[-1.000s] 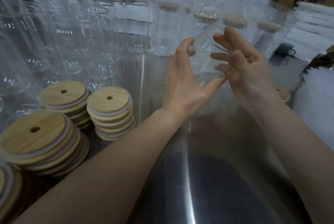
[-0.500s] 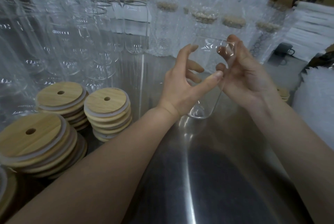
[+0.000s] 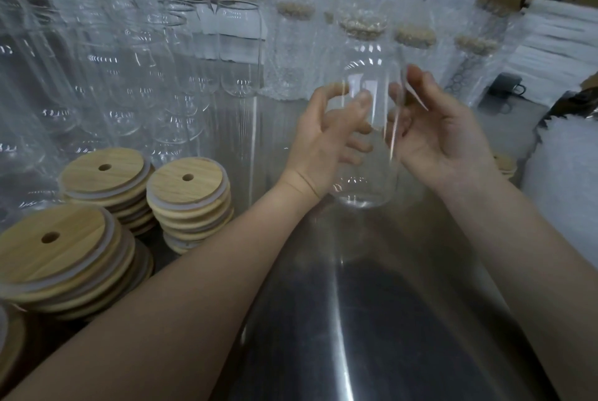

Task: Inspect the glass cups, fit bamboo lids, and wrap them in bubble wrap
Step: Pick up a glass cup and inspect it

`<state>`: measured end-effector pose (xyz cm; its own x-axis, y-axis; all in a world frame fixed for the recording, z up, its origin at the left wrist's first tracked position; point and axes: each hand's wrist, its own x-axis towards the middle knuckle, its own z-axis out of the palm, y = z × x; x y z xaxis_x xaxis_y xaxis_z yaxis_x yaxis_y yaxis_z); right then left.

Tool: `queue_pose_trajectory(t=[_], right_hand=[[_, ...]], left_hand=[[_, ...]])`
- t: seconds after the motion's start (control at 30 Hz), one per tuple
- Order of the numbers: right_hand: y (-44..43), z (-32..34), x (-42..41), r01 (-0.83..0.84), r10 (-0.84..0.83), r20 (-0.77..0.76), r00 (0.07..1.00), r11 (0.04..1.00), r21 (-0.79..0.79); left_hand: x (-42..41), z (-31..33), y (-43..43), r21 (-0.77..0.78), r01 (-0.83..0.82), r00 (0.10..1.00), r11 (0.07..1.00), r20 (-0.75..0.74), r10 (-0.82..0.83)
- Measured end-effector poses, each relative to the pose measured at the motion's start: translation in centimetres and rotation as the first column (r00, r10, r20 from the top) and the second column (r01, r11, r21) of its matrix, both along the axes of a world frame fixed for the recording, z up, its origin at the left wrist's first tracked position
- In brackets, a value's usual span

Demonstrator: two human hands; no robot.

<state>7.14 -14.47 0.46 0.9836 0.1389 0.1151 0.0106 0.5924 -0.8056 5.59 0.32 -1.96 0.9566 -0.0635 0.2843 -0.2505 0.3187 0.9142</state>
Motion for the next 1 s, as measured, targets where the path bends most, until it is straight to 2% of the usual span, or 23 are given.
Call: queue_pose_trajectory(t=[0.1,0.2,0.3,0.4,0.5,0.63,0.8,1.0], right_hand=[[0.5,0.1,-0.6,0.129,-0.100,0.163,0.982,0.975,-0.180],[1.7,-0.1,-1.5,0.348,-0.130,0.440,0.888,0.817,-0.460],[2.6,-0.2,-2.5,0.483,0.039,0.636,0.771,0.615,-0.623],[2.9,-0.5,-2.9,0.571,0.208,0.693,0.691,0.431,-0.699],[3.0,-0.7,-2.9,0.663,0.281,0.732,0.621,0.310,-0.681],[2.7,-0.7,-2.5,0.727,0.262,0.770,0.581,0.258,-0.637],[2.7,-0.9,-2.2,0.763,0.104,0.794,0.599,0.227,-0.605],[3.2,-1.7,-2.0,0.791,-0.044,0.807,0.588,0.238,-0.564]], left_hand=[[0.5,0.6,0.3,-0.211,-0.008,0.976,0.978,-0.216,-0.038],[0.6,0.6,0.8,-0.378,0.020,0.938,0.926,-0.313,-0.148],[0.6,0.5,1.1,-0.552,0.038,0.902,0.833,-0.339,-0.266],[0.9,0.3,1.4,-0.701,-0.001,0.880,0.713,-0.340,-0.333],[0.9,0.1,1.3,-0.728,-0.024,0.864,0.685,-0.361,-0.353],[1.2,0.1,0.9,-0.720,0.004,0.847,0.694,-0.366,-0.385],[0.8,0.1,0.5,-0.692,0.154,0.813,0.705,-0.317,-0.488],[0.4,0.4,0.3,-0.566,0.172,0.859,0.806,-0.315,-0.404]])
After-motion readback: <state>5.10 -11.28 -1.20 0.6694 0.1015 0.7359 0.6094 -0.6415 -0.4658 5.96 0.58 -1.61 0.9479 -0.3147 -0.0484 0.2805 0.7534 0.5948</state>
